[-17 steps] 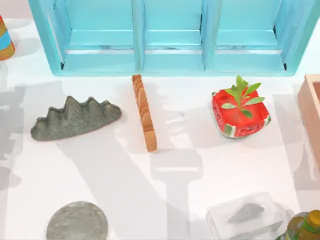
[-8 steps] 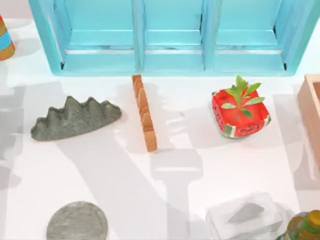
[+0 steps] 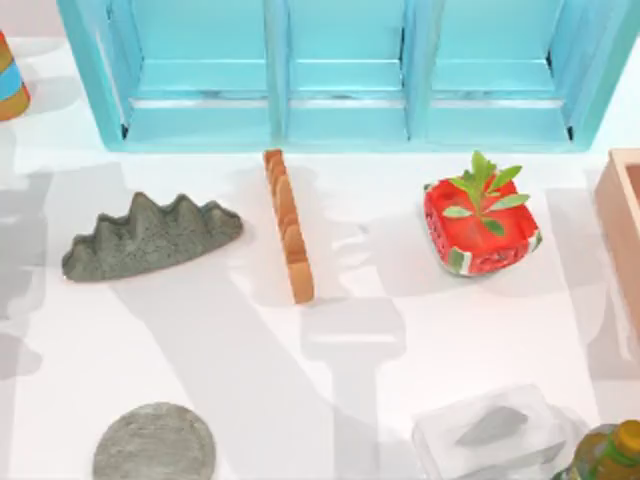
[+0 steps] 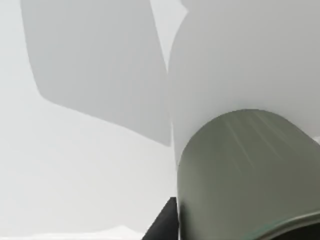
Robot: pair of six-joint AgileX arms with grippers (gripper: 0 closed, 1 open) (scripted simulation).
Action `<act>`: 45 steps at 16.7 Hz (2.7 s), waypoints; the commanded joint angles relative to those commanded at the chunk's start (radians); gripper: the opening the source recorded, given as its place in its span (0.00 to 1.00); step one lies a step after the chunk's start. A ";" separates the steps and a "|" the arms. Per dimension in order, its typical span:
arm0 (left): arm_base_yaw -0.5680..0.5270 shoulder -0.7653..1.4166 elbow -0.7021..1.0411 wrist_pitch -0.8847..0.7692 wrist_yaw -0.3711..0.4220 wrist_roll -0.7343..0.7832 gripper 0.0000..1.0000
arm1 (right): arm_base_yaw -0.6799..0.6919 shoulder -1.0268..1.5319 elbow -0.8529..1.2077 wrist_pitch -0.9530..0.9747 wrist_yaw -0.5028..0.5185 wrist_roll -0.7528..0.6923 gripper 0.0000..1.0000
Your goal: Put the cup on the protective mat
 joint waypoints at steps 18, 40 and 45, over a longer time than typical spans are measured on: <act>-0.498 -0.491 -0.108 0.069 0.029 -1.098 0.00 | 0.000 0.000 0.000 0.000 0.000 0.000 1.00; -0.820 -0.890 -0.842 -0.020 0.037 -2.391 0.00 | 0.000 0.000 0.000 0.000 0.000 0.000 1.00; -0.818 -0.902 -0.857 -0.021 0.035 -2.407 0.00 | 0.000 0.000 0.000 0.000 0.000 0.000 1.00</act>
